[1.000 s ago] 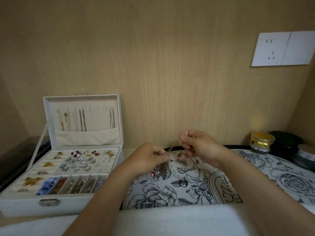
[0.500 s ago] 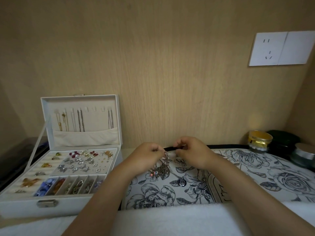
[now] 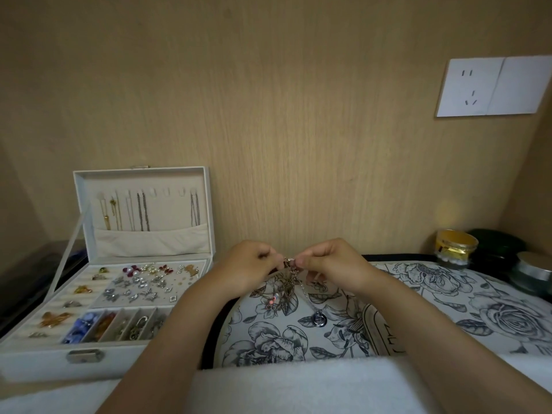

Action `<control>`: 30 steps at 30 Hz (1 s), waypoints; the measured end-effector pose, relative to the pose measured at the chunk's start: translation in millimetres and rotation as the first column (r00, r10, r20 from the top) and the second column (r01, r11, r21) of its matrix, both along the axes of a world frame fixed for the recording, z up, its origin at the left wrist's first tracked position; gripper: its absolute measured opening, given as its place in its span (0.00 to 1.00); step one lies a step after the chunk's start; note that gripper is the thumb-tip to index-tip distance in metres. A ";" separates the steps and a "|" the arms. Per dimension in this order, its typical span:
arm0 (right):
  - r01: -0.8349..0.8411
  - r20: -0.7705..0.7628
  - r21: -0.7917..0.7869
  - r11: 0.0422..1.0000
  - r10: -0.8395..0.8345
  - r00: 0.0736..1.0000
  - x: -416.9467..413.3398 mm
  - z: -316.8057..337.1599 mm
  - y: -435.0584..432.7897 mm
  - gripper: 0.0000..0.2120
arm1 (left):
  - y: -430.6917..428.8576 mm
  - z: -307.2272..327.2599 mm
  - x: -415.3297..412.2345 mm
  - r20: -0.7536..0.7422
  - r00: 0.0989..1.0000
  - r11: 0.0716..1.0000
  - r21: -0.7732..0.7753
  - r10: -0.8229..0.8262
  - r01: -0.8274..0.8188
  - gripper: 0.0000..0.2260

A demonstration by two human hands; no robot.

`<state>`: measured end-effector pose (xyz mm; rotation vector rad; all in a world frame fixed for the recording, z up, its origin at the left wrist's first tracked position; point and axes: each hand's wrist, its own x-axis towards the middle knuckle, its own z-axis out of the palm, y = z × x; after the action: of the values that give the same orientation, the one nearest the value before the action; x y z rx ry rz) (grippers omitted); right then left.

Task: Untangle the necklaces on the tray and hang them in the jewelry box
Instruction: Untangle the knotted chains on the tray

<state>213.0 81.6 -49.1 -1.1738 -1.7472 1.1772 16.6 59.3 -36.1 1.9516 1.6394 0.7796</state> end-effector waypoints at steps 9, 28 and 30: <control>-0.122 -0.205 -0.246 0.962 0.071 0.976 -8.6 3.7 -2.3 0.13 | 2.9 0.2 -3.7 0.177 0.978 0.993 -0.019 -0.110 0.115 0.13; -0.146 -0.229 -0.121 0.982 0.116 0.966 -1.2 3.9 -2.1 0.15 | -0.7 -7.6 17.1 0.180 0.983 0.997 0.074 0.016 -0.030 0.04; -0.135 -0.232 -0.116 0.984 0.106 0.967 -1.1 3.4 -1.1 0.15 | -1.6 -4.5 17.9 0.220 0.975 0.999 0.014 0.038 -0.042 0.04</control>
<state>211.9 80.4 -45.6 -0.9750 -1.6070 1.4578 34.5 57.7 -40.6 1.7774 1.5471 0.9918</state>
